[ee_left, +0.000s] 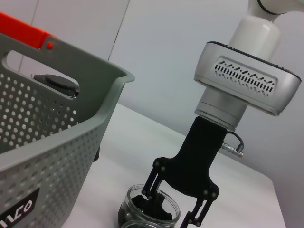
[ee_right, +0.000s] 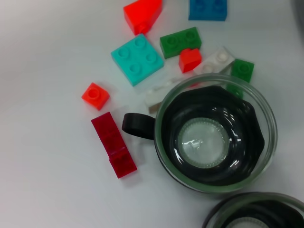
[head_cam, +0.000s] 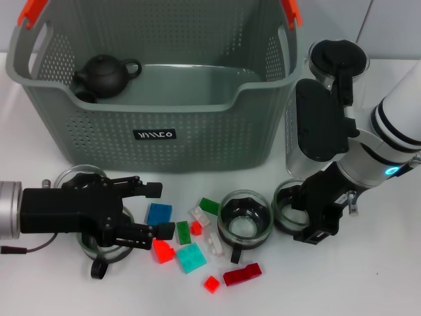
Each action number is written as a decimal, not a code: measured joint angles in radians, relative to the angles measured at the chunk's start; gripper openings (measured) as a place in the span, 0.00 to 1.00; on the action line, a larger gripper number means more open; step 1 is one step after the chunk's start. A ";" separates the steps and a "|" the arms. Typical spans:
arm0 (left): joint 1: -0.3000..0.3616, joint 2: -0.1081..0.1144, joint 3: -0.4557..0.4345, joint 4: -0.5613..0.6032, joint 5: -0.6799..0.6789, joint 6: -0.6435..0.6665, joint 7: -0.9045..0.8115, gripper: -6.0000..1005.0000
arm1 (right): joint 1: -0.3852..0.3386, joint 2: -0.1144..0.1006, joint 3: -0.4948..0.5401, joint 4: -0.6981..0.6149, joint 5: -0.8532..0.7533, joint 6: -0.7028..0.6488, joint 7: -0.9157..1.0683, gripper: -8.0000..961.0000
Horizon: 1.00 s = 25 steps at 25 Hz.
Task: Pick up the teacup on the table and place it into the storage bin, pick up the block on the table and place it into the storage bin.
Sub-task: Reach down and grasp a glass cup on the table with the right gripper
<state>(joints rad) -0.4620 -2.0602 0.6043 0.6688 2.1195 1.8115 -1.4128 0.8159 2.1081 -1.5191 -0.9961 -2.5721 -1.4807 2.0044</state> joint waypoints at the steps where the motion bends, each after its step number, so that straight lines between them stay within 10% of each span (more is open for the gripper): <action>1: 0.000 0.000 0.000 0.000 0.000 0.000 0.000 0.95 | 0.000 -0.001 -0.002 0.000 0.002 0.000 0.000 0.76; 7: 0.000 0.000 -0.003 0.000 0.003 0.000 0.000 0.95 | 0.000 -0.003 0.004 -0.002 0.014 -0.001 0.001 0.64; 17: 0.000 0.004 -0.021 0.000 0.007 0.009 0.002 0.95 | -0.023 -0.008 0.061 -0.066 0.038 -0.058 0.000 0.17; 25: 0.002 0.004 -0.022 -0.005 0.007 0.010 0.009 0.95 | -0.053 -0.010 0.125 -0.141 0.050 -0.131 -0.003 0.06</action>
<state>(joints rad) -0.4603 -2.0561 0.5822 0.6640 2.1261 1.8215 -1.4035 0.7629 2.0985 -1.3945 -1.1374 -2.5222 -1.6120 2.0012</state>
